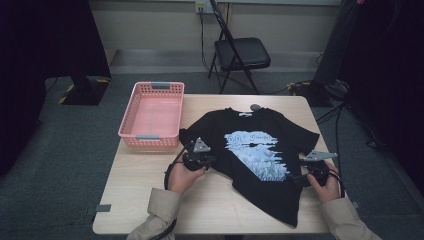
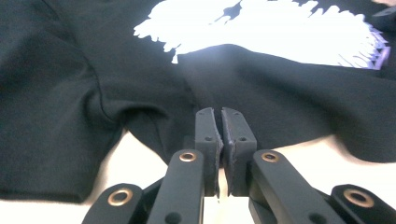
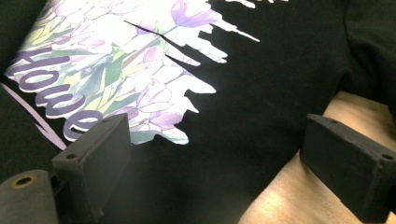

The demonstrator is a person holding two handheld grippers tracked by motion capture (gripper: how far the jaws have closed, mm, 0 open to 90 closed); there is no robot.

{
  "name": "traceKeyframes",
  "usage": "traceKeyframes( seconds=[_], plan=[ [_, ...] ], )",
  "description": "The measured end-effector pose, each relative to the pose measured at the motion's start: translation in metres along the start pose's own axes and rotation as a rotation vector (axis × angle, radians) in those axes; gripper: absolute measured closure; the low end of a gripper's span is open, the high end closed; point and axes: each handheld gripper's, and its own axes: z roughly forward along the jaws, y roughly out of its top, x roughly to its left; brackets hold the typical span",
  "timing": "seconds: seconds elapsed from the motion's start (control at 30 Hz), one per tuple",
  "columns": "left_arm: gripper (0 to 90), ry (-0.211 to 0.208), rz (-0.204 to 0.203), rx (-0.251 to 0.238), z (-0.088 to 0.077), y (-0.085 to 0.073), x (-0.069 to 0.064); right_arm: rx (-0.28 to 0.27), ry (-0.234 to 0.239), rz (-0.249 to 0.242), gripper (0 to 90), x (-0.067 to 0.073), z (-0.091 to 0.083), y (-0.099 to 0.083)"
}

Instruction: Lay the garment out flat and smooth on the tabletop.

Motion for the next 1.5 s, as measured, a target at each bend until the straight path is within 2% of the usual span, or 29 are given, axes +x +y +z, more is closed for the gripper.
traceKeyframes(
  seconds=[0.27,0.53,0.6,0.97,1.2,1.4,1.5],
  plan=[
    [86.3,-0.052,-0.013,-0.006,-0.018,-0.016,-0.01,0.0,0.0,0.0,8.2,0.0,0.0,0.0],
    [86.4,-0.069,-0.024,0.002,-0.036,-0.037,-0.015,0.0,0.0,0.0,8.2,0.0,0.0,0.0],
    [86.4,-0.08,-0.038,-0.004,-0.039,-0.042,-0.015,0.0,0.0,0.0,8.1,0.0,0.0,0.0],
    [86.4,-0.084,-0.011,0.037,-0.042,-0.054,-0.025,0.0,0.0,0.0,8.2,0.0,0.0,0.0],
    [86.4,-0.076,-0.015,0.028,-0.049,-0.062,-0.027,0.0,0.0,0.0,8.2,0.0,0.0,0.0],
    [86.3,-0.067,-0.003,0.045,-0.053,-0.071,-0.034,0.0,0.0,0.0,8.2,0.0,0.0,0.0],
    [86.3,-0.065,-0.006,0.037,-0.056,-0.075,-0.037,0.0,0.0,0.0,8.2,0.0,0.0,0.0]
  ],
)
